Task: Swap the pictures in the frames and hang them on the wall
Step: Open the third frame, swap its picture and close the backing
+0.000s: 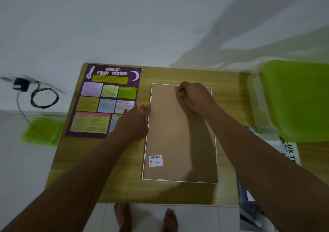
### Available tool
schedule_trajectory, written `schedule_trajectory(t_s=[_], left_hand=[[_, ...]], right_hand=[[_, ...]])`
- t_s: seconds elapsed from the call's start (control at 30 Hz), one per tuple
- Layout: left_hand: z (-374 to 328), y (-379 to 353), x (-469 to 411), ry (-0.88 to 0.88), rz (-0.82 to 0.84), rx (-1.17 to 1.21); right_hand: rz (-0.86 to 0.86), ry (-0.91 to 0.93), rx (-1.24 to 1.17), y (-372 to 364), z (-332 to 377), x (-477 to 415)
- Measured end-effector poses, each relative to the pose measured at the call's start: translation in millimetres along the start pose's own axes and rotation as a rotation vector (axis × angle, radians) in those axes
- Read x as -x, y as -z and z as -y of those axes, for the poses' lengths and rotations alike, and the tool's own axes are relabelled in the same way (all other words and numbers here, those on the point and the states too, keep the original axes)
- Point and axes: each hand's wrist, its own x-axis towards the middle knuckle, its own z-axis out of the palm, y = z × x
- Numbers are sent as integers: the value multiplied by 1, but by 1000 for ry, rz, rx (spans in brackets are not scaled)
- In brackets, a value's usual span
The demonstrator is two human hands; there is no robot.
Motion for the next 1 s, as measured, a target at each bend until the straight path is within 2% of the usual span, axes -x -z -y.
schedule_trajectory(t_s=[0.37, 0.57, 0.87, 1.0], left_hand=[[-6, 3, 0, 17, 12, -65], [-9, 2, -2, 21, -10, -50], [-5, -4, -6, -25, -58, -33], [-3, -3, -5, -40, -83, -33]], right_hand=[[18, 56, 29, 5, 2, 0], [9, 1, 53, -3, 13, 0], [-206, -207, 117, -19, 31, 11], [-237, -228, 35, -25, 32, 17]])
